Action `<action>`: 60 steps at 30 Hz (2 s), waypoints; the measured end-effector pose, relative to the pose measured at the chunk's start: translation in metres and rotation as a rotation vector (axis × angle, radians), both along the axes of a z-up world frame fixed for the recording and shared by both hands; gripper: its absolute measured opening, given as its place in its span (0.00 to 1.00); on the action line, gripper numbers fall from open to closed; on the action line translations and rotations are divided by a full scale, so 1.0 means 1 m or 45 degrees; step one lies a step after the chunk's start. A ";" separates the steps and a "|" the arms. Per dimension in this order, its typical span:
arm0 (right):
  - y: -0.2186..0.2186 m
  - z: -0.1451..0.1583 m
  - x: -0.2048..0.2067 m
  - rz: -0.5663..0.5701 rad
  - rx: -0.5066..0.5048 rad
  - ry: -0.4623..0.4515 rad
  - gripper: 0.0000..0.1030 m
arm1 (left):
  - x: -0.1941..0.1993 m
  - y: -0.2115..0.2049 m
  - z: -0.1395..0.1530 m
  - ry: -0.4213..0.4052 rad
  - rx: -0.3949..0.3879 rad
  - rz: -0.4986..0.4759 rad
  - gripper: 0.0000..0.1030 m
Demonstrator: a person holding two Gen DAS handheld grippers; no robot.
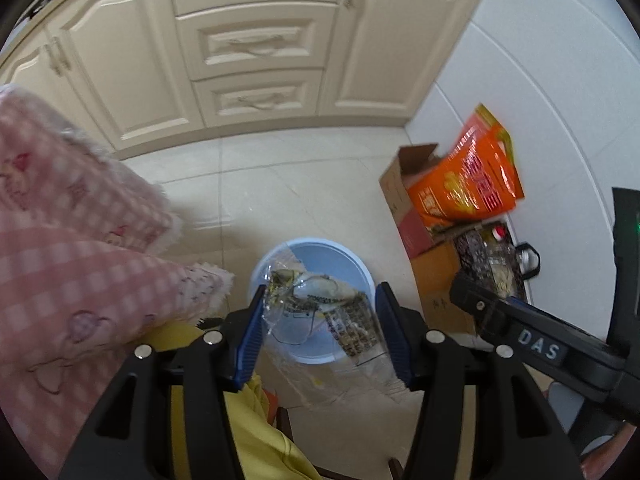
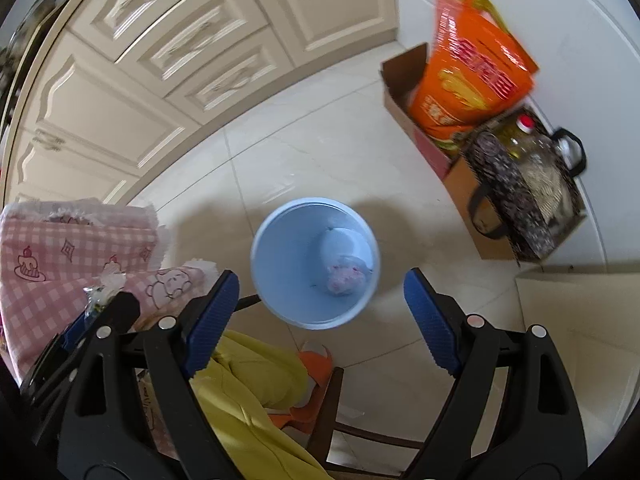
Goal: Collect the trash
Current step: 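Open the left tool over the blue bin to drop the clear wrapper, then move both tools back over the table toward the remaining trash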
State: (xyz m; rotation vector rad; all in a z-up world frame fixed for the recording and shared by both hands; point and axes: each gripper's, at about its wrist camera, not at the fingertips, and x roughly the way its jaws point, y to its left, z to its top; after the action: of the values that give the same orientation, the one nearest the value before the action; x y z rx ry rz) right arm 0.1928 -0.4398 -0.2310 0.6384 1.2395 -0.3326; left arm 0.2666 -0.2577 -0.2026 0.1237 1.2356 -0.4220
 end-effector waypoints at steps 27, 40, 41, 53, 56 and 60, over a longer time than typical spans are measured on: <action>0.013 0.031 -0.028 -0.020 -0.012 -0.070 0.81 | -0.023 0.014 0.023 -0.037 -0.008 0.005 0.68; 0.070 0.092 -0.038 0.079 -0.103 -0.214 0.81 | -0.053 0.072 0.084 -0.183 -0.151 0.067 0.68; 0.074 0.096 -0.037 0.087 -0.109 -0.225 0.81 | -0.055 0.077 0.090 -0.199 -0.161 0.076 0.68; 0.166 0.151 -0.023 0.309 -0.171 -0.394 0.81 | -0.076 0.169 0.142 -0.337 -0.271 0.235 0.72; 0.193 0.162 -0.018 0.374 -0.172 -0.431 0.81 | -0.081 0.197 0.152 -0.370 -0.279 0.293 0.72; 0.226 0.170 -0.009 0.442 -0.162 -0.460 0.81 | -0.086 0.240 0.160 -0.376 -0.296 0.371 0.72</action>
State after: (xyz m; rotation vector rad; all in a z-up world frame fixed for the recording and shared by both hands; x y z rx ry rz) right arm 0.1837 -0.2142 -0.0608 0.3442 0.9501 -0.0029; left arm 0.1808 -0.0180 -0.0426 -0.1863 0.8894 -0.2789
